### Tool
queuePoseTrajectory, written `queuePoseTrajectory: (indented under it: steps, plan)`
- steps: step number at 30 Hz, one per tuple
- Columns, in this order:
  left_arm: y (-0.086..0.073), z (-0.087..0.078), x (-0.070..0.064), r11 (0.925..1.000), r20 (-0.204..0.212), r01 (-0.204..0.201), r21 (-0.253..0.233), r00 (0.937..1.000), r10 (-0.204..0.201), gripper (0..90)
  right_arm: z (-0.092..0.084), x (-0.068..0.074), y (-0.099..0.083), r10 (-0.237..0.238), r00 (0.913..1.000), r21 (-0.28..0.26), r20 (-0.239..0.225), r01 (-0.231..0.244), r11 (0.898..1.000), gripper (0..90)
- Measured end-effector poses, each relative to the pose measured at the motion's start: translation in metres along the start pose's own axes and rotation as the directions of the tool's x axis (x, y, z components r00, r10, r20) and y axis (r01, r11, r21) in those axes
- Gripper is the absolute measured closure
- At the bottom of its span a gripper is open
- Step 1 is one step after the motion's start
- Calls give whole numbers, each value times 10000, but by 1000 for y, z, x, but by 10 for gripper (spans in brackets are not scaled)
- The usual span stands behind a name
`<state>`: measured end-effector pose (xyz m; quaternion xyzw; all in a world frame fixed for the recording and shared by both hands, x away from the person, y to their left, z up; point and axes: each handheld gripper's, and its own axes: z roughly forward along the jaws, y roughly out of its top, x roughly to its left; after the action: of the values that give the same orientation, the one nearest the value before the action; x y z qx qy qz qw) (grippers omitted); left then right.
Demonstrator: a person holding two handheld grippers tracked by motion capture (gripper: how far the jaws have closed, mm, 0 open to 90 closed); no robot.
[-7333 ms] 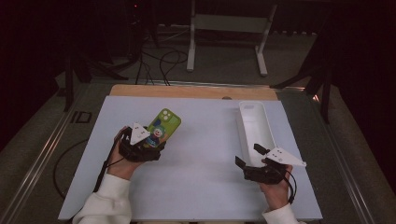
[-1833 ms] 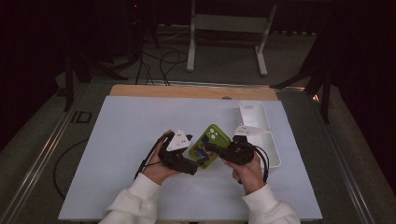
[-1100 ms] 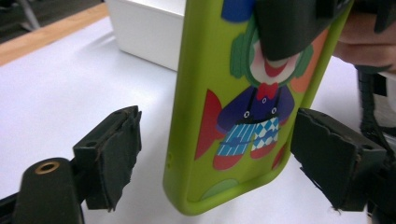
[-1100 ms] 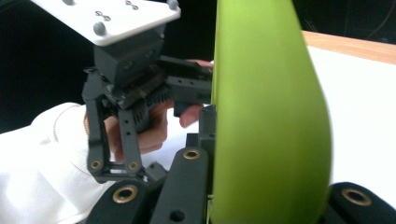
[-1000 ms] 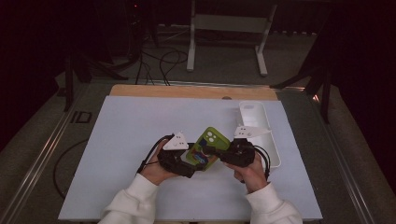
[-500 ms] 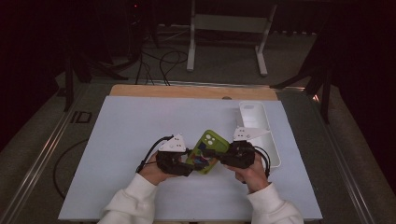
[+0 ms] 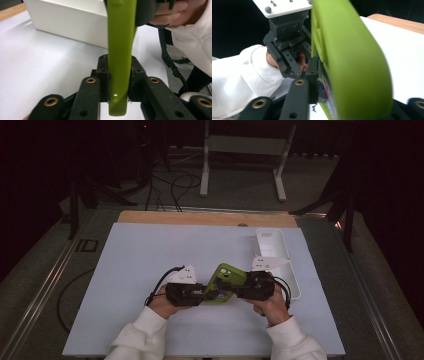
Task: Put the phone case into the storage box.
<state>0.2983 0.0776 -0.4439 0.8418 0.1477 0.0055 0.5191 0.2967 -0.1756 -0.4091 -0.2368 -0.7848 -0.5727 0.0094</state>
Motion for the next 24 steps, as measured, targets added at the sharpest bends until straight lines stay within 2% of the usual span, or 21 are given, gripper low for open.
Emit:
queuePoseTrajectory:
  steps: [6, 12, 20, 24]
  plan:
    - [1, -1, -1, 9999, -243, -46, -125, 9997, 43, 772, 1, -1, 0, 159, 9995, -157, 261, -155, 9998, 552]
    - [2, -2, -2, 9996, -515, -76, -272, 9987, 62, 772, 4, 1, 1, 74, 9965, -62, 833, -69, 10000, 449]
    - [2, -3, -2, 9995, -943, -62, -321, 9955, 31, 772, 8, 6, 3, -210, 9820, 189, 1878, 178, 9997, 258]
    - [3, -5, -2, 9992, -1149, -55, -400, 9934, 9, 772, 8, 7, 4, -89, 9706, 205, 2404, 40, 9998, 138]
